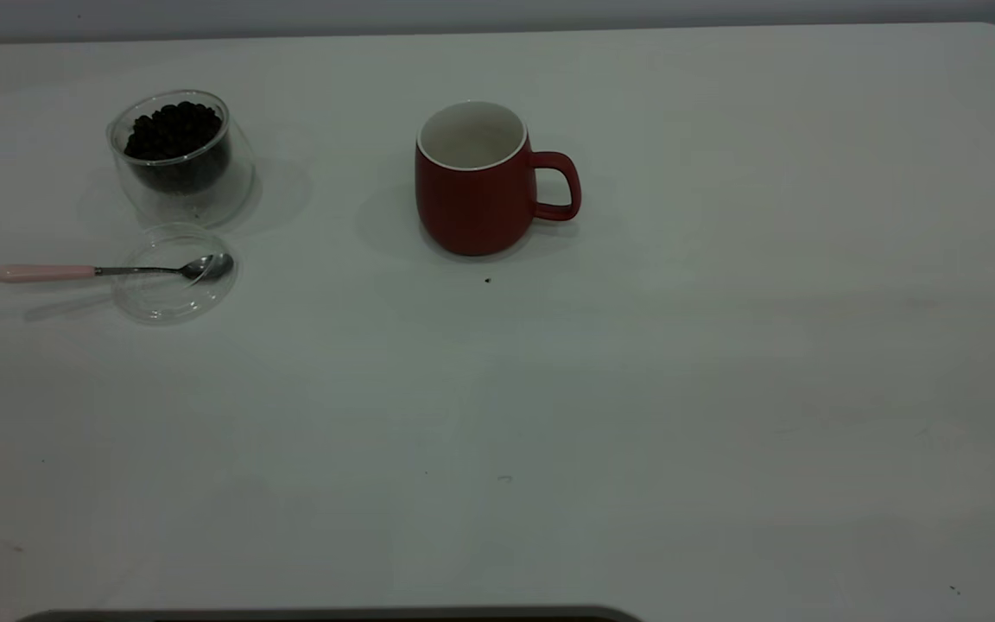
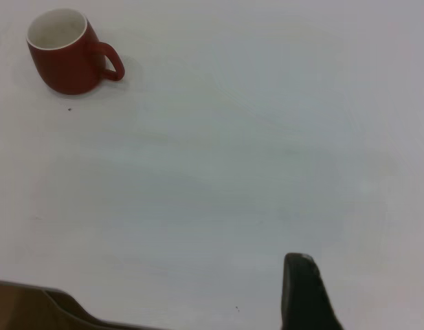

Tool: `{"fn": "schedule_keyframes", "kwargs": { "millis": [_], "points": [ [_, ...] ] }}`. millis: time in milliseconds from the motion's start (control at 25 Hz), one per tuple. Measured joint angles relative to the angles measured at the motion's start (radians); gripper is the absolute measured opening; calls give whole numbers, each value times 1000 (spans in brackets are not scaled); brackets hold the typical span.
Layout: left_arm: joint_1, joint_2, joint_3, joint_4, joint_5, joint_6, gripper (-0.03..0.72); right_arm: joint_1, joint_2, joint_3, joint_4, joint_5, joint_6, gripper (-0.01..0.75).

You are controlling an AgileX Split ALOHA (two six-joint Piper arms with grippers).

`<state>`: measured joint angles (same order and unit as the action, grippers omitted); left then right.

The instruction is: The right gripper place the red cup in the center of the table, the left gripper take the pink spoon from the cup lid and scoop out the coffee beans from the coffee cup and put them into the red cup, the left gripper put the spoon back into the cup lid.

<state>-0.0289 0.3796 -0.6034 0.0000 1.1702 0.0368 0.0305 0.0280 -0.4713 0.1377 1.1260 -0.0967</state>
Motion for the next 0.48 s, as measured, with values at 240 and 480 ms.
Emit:
{"fn": "schedule_keyframes", "kwargs": {
  "millis": [240,480],
  "points": [
    [0,-92,82,-8,-8,-16,478,0,0,0,0,0,0,465],
    [0,-154,117,-29,-39,-23,477,0,0,0,0,0,0,465]
  ]
}}
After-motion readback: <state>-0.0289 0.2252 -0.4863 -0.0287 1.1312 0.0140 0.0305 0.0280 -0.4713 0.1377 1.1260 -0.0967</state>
